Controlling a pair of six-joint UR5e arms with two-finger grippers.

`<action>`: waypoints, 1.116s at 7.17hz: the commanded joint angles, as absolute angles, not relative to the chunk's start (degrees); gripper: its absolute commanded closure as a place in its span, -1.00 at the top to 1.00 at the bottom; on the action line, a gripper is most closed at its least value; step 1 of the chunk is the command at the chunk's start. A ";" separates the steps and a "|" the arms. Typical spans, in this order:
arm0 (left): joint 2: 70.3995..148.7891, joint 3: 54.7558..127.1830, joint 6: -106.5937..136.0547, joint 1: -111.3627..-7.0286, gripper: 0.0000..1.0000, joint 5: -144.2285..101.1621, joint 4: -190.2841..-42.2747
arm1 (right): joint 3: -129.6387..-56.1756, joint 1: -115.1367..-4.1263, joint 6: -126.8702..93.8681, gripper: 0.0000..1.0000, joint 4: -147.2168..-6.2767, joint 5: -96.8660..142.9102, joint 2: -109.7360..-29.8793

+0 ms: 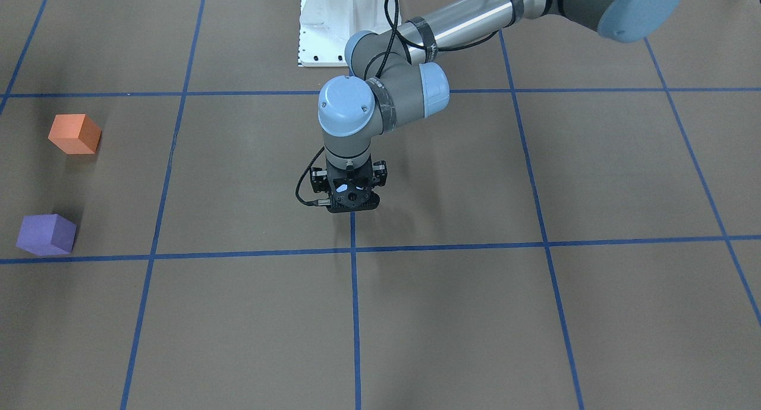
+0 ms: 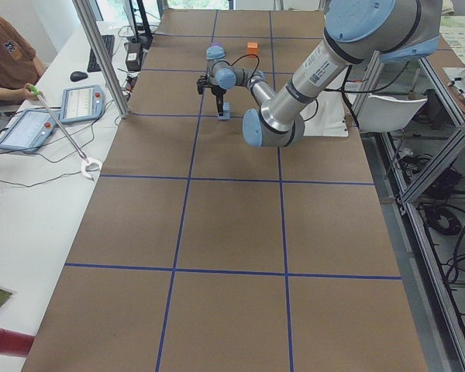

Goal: Place blue block between orange and purple blocks
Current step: 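Carry the light blue cube with the left gripper toward the table center, then release the cube at center and lift the left gripper while the right arm reaches in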

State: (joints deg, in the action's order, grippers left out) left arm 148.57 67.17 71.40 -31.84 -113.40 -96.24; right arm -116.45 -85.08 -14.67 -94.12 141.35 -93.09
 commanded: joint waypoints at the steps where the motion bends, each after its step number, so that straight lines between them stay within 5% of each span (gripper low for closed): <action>1: 148.54 69.85 70.93 -34.70 1.00 -115.12 -93.63 | -120.13 -79.14 -27.09 0.99 -94.31 141.33 -88.45; 3: 147.14 80.18 64.03 -41.11 1.00 -122.24 -82.06 | -122.51 -69.31 -44.82 0.99 -94.39 139.58 -80.29; 6: 128.39 99.70 50.32 -46.91 1.00 -122.43 -76.73 | -122.34 -54.62 -63.01 0.99 -105.03 132.92 -60.99; 8: 117.91 105.80 39.78 -52.44 1.00 -122.52 -76.73 | -116.50 -41.47 -63.02 0.99 -116.26 118.02 -47.77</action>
State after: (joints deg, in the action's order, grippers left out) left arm 124.63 101.71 46.49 -48.92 -122.46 -76.85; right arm -120.35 -49.64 -62.45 -110.76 126.50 -55.54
